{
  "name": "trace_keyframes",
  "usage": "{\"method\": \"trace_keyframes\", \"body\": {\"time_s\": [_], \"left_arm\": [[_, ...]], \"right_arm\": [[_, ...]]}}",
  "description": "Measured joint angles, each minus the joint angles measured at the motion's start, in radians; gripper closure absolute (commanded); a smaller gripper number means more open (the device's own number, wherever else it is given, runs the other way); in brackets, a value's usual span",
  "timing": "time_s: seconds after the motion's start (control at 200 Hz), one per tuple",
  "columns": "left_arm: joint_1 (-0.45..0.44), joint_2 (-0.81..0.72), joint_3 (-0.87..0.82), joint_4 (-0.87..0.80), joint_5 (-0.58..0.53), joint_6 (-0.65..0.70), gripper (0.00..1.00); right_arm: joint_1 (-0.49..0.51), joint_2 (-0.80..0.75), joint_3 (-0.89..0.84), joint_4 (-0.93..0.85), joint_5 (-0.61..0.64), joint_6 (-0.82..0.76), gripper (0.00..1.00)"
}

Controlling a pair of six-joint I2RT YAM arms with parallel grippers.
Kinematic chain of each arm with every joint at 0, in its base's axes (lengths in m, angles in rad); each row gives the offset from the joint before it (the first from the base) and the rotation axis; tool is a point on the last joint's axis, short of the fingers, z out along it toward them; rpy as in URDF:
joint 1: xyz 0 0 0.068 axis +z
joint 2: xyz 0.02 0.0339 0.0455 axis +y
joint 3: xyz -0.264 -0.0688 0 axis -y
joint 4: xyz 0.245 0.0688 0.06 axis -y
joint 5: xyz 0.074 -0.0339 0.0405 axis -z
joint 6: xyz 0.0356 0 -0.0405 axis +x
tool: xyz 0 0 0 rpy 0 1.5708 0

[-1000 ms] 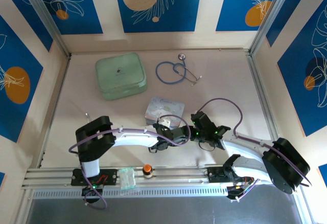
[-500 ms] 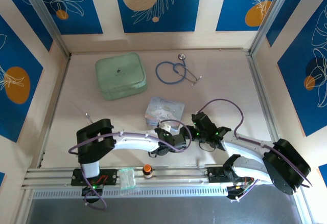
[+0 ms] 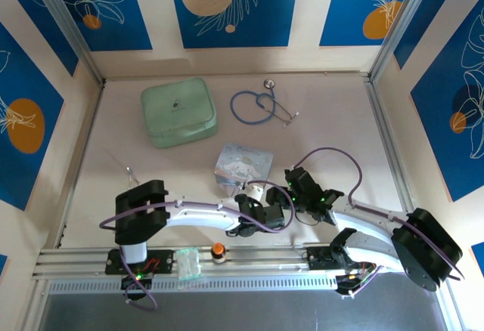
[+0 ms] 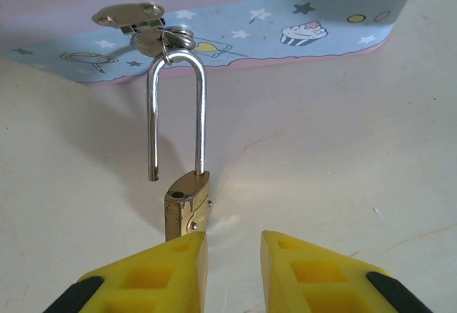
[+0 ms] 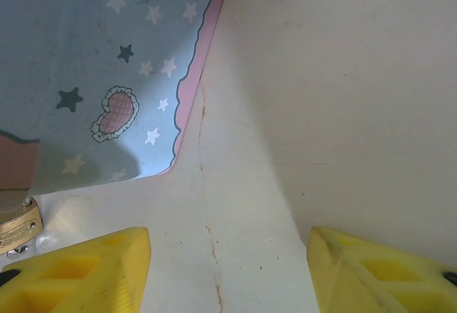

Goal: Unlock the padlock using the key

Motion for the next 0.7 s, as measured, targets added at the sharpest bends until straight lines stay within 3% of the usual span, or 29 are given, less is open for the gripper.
{"method": "trace_keyframes", "body": {"time_s": [0.125,0.24,0.29,0.49,0.7], "left_arm": [[0.0,-0.003,-0.01,0.026,0.004,0.0,0.72],[0.003,-0.042,-0.05,0.048,0.007,0.005,0.51],[0.009,-0.072,-0.061,0.046,0.005,0.023,0.47],[0.073,-0.187,-0.134,0.126,0.007,0.079,0.58],[0.105,-0.195,-0.225,0.228,0.032,0.15,0.65]], "right_arm": [[0.0,-0.021,-0.012,0.0,0.0,0.0,0.37],[0.008,-0.069,-0.032,-0.005,-0.003,-0.003,0.29],[0.011,-0.093,-0.037,-0.012,-0.003,-0.003,0.28],[0.012,-0.146,-0.039,-0.031,-0.004,-0.005,0.28],[0.012,-0.15,-0.042,-0.047,-0.004,-0.004,0.28]]}}
